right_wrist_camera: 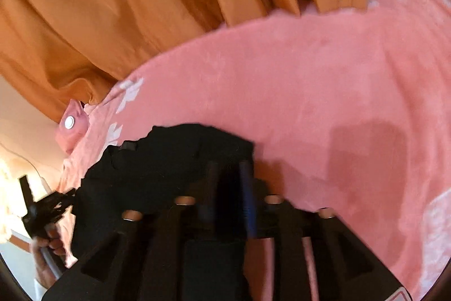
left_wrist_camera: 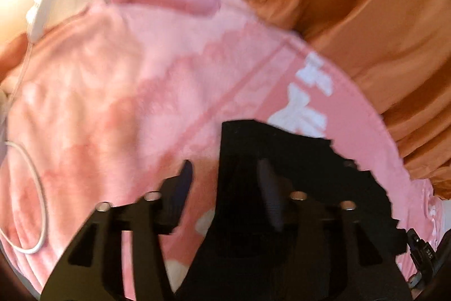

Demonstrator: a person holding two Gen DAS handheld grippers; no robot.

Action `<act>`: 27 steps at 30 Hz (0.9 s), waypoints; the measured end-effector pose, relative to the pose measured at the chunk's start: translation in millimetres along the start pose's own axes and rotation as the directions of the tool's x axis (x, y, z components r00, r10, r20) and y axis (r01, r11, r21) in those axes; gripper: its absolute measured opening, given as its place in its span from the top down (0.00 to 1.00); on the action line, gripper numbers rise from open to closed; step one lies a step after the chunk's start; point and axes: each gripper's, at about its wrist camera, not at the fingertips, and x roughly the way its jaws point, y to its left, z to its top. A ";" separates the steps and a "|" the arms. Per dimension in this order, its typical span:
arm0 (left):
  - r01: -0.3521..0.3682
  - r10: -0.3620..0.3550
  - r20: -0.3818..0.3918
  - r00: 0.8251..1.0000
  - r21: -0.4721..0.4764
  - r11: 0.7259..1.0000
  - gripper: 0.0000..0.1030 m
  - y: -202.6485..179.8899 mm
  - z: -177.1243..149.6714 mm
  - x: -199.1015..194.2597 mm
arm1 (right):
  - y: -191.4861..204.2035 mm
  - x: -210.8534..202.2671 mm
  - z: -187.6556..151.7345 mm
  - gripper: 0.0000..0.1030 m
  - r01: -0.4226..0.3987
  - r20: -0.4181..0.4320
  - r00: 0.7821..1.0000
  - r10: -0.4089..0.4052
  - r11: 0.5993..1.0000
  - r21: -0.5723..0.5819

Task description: Fold small clothes

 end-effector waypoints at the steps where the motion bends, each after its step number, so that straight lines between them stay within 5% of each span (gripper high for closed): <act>1: 0.015 -0.015 0.015 1.000 0.022 1.000 0.49 0.6 -8.8 -12.1 | -1.6 -5.9 -5.6 0.59 -0.007 -0.005 1.000 0.007 1.000 -0.004; 5: 0.093 -0.082 -0.098 0.992 0.117 0.989 0.47 -3.9 -43.9 -26.2 | -0.9 -1.0 -36.2 0.60 -0.153 -0.127 0.981 0.149 0.988 -0.024; 8: 0.114 -0.078 -0.211 0.974 0.164 0.980 0.47 -21.5 -59.6 -0.9 | 16.1 19.3 -50.6 0.64 -0.135 -0.197 0.974 0.113 0.985 -0.104; 12: 0.017 0.016 -0.106 0.994 0.304 0.953 0.47 -54.0 -31.2 24.8 | 25.4 50.6 -9.5 0.68 -0.069 -0.126 0.991 0.047 0.982 -0.174; 16: -0.115 0.115 0.009 0.993 0.123 0.986 0.47 -39.0 31.2 54.0 | -5.4 55.9 44.1 0.66 0.059 0.027 0.998 -0.060 0.998 0.012; 17: -0.140 0.140 0.015 0.990 0.071 0.988 0.48 -30.2 38.7 52.6 | -9.5 47.0 45.6 0.64 0.040 0.044 0.998 -0.042 0.998 0.054; 21: -0.030 0.030 0.019 0.999 0.023 0.999 0.47 -6.7 30.5 9.9 | -6.3 18.0 5.4 0.63 -0.034 0.031 0.999 0.035 0.999 -0.031; 24: 0.050 -0.035 -0.081 0.996 0.190 0.980 0.43 -24.5 -22.9 -17.2 | 9.2 20.9 -40.5 0.61 -0.044 -0.073 0.997 0.036 0.993 -0.111; 27: 0.141 -0.060 -0.247 0.967 0.327 0.934 0.43 -55.7 -74.4 -12.0 | 37.3 44.5 -63.0 0.64 -0.108 -0.178 0.981 0.078 0.980 -0.168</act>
